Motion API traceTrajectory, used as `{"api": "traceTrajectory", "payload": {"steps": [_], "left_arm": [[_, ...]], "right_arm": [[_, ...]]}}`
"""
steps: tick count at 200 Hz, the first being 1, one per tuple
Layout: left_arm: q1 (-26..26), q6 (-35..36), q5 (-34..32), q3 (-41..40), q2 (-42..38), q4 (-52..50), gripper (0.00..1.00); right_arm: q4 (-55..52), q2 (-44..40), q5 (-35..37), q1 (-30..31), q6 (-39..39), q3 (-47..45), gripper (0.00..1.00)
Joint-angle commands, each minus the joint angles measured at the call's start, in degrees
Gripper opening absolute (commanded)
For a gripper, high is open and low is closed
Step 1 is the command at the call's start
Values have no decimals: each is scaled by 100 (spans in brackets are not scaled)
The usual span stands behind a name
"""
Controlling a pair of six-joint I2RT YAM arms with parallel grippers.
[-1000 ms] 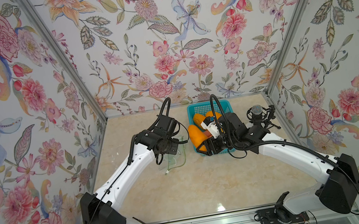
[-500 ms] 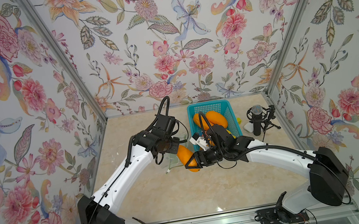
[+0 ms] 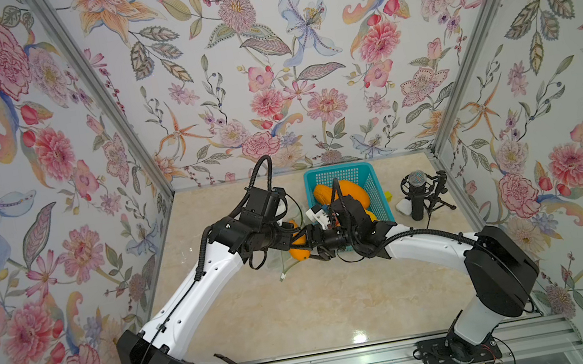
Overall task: Place the mango in a zip-top bag and seal the zipper
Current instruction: Place the mango in the zipper food storage bag.
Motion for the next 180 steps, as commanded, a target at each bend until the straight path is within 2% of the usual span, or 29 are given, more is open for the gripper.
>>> {"api": "traceTrajectory", "payload": {"steps": [1,29,82,98,124,148,180], "left_arm": [[46,-128,260,-90,-145,66,0],[70,-133,187,36,-132,25,0],[371,-103,311,244,-189,3,0],[401,-103,323,306,-176,-8,0],[410,-100,277,326,-178,-14,0],[490,-126,194,359,-215,-34,0],[732,-33,-53,802,-182,-212,0]], "right_arm": [[828,90,104,-17,655,134,71],[567,-11,98,-3,461,308,78],[862,-442,16,-117,499,-123,84],[907,-516,8,-143,428,-205,95],[563,-651,96,-161,184,-277,89],[-596,-1086,379,-272,-686,-84,85],[-2291,-1842,1048,-958,-1662,138,84]]}}
